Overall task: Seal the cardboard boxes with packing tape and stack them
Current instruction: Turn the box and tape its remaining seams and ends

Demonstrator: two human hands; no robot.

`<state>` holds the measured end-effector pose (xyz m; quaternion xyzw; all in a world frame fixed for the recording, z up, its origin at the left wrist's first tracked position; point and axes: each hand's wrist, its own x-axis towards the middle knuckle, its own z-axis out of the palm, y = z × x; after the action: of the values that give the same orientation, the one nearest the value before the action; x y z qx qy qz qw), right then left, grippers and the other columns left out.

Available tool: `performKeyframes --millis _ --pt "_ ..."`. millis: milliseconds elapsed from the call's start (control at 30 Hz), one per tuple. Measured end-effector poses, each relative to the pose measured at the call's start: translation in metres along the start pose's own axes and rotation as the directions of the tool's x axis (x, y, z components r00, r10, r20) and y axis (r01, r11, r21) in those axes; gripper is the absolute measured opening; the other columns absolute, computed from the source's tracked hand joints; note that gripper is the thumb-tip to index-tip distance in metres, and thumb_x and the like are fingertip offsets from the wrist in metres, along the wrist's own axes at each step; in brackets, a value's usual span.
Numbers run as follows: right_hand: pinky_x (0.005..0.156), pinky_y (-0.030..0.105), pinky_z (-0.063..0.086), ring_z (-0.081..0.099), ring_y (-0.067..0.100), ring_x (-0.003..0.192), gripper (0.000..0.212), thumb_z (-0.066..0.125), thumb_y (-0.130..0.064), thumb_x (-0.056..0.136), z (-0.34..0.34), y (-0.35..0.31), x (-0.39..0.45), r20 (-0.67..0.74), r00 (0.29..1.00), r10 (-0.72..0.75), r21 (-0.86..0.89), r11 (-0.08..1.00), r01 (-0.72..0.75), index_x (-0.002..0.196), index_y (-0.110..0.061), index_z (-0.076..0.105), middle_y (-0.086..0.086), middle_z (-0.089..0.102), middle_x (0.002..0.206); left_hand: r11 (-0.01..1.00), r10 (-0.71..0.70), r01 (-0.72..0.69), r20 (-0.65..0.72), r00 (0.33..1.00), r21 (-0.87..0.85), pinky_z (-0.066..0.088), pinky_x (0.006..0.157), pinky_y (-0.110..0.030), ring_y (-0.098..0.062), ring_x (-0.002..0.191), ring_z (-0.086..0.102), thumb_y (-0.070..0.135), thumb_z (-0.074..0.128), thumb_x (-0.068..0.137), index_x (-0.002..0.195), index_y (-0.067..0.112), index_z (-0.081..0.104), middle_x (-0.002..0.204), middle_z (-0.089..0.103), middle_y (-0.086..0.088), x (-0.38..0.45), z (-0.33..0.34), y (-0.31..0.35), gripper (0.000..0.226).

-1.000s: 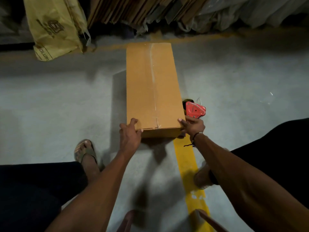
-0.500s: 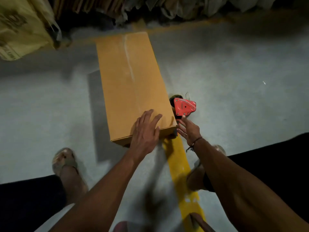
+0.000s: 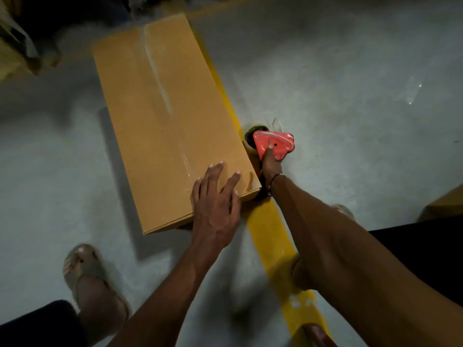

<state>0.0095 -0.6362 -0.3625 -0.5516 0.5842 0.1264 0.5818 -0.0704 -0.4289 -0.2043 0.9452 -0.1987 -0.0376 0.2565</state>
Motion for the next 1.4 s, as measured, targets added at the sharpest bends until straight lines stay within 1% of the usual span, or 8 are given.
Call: performKeyframes --millis 200,333,500,667,933,1033,1167,1400 --pt "0.108 0.048 0.043 0.061 0.039 0.118 0.133 -0.002 -0.098 0.059 -0.016 -0.023 -0.048 -0.107 0.993 -0.048 -0.141 0.989 0.033 0.129 -0.007 0.067 0.021 0.065 0.131 0.992 -0.002 -0.010 0.094 0.996 0.128 0.026 0.123 -0.048 -0.023 0.156 0.024 0.033 0.043 0.106 0.151 0.033 0.048 0.166 0.032 -0.003 0.006 -0.012 0.005 0.046" --pt "0.097 0.040 0.040 0.060 0.037 0.116 0.093 0.008 -0.071 0.100 -0.050 -0.048 -0.117 -0.087 0.984 -0.158 -0.201 0.970 0.138 0.124 -0.005 0.069 0.026 0.063 0.126 0.990 0.002 -0.036 0.236 0.972 0.140 0.036 0.117 -0.048 -0.027 0.147 0.033 0.026 0.049 0.102 0.147 0.034 0.049 0.162 0.034 -0.005 0.018 -0.037 0.009 0.046" --pt "0.084 0.037 0.047 0.065 0.033 0.097 0.095 0.003 -0.073 0.096 -0.093 -0.093 -0.193 -0.022 0.933 -0.359 -0.359 0.874 0.327 0.115 -0.010 0.072 0.017 0.072 0.109 0.971 -0.051 -0.071 0.487 0.872 0.230 0.041 0.107 -0.045 -0.031 0.129 0.051 0.018 0.048 0.097 0.139 0.022 0.055 0.145 0.049 -0.007 0.035 -0.105 0.018 0.043" --pt "0.081 0.042 0.057 0.068 0.024 0.072 0.095 0.005 -0.074 0.096 -0.117 -0.133 -0.294 0.172 0.844 -0.509 -0.334 0.776 0.536 0.089 -0.011 0.075 0.010 0.076 0.081 0.955 -0.119 0.014 0.338 0.933 0.297 0.046 0.100 -0.043 -0.031 0.115 0.058 0.021 0.049 0.098 0.127 0.017 0.062 0.123 0.059 -0.008 0.014 -0.203 0.034 0.032" --pt "0.052 0.027 0.038 0.049 0.017 0.063 0.093 0.013 -0.080 0.095 -0.150 -0.110 -0.424 0.580 0.644 -0.499 -0.087 0.748 0.658 0.111 -0.006 0.067 0.020 0.063 0.083 0.899 -0.332 0.357 0.138 0.933 -0.254 0.048 0.084 -0.029 -0.019 0.102 0.064 0.024 0.059 0.102 0.112 0.015 0.075 0.110 0.071 -0.001 -0.060 -0.310 0.058 0.021" --pt "0.047 0.027 0.034 0.044 0.016 0.054 0.090 0.009 -0.076 0.098 -0.157 -0.084 -0.454 0.620 0.618 -0.483 -0.047 0.764 0.643 0.093 -0.008 0.069 0.013 0.054 0.068 0.761 -0.423 0.477 0.222 0.879 -0.440 0.053 0.089 -0.038 -0.022 0.106 0.067 0.026 0.057 0.105 0.111 0.014 0.074 0.111 0.073 -0.003 -0.083 -0.315 0.059 0.022" --pt "0.042 0.024 0.032 0.039 0.014 0.050 0.091 0.007 -0.074 0.099 -0.152 -0.063 -0.476 0.657 0.617 -0.433 -0.045 0.795 0.606 0.096 -0.008 0.069 0.006 0.050 0.060 0.301 -0.506 0.600 0.409 0.760 -0.742 0.056 0.083 -0.033 -0.024 0.101 0.071 0.024 0.051 0.109 0.109 0.007 0.066 0.114 0.074 -0.013 -0.102 -0.315 0.071 0.024" --pt "0.042 0.022 0.033 0.041 0.012 0.051 0.087 0.008 -0.071 0.101 -0.149 -0.050 -0.492 0.720 0.574 -0.390 -0.037 0.805 0.592 0.094 -0.006 0.065 0.005 0.050 0.063 -0.209 -0.345 0.566 0.602 0.720 -0.797 0.062 0.071 -0.036 -0.029 0.091 0.069 0.032 0.059 0.105 0.119 -0.003 0.058 0.107 0.066 -0.023 -0.121 -0.317 0.081 0.038"
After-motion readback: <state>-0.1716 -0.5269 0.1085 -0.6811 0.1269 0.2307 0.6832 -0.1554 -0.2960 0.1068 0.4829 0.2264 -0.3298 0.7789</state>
